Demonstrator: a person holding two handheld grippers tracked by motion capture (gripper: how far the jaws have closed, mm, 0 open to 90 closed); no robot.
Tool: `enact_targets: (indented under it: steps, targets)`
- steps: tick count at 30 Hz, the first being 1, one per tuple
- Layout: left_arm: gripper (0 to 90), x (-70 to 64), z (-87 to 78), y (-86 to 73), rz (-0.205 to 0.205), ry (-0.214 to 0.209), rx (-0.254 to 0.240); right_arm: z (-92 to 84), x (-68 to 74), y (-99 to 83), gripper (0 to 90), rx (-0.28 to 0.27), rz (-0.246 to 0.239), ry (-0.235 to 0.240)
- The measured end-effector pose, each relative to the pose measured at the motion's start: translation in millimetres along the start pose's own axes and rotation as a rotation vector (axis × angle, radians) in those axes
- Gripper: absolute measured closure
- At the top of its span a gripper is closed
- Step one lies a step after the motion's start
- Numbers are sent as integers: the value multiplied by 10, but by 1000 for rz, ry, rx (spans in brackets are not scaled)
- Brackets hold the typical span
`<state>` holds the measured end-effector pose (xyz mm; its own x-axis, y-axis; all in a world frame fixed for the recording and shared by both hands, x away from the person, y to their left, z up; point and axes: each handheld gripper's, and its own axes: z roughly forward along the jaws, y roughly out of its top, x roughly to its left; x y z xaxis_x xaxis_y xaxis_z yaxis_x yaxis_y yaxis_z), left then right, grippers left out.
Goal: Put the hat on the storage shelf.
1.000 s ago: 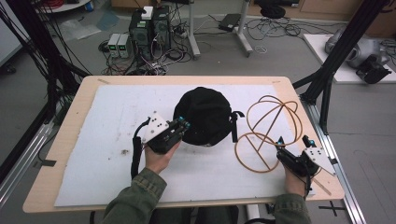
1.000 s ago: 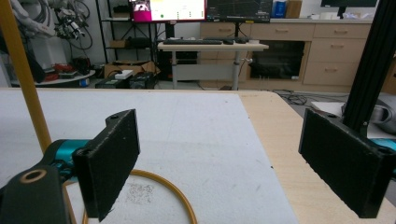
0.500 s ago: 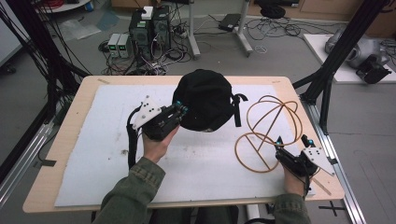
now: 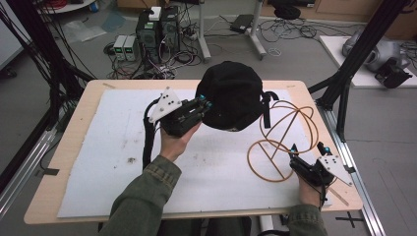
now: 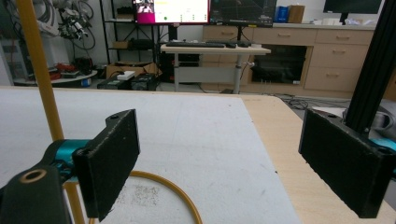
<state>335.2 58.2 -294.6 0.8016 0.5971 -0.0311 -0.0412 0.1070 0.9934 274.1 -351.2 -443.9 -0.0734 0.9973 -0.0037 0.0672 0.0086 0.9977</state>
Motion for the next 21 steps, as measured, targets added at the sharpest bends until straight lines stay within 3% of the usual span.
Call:
enact_targets:
  steps: [9, 21]
  targets:
    - [873, -67, 260, 68, -31, -89, -21, 5, 5, -5, 116, 0, -4, 4]
    - [873, -227, 551, 123, -57, -149, -47, 7, 21, -5, 116, 3, 1, 11]
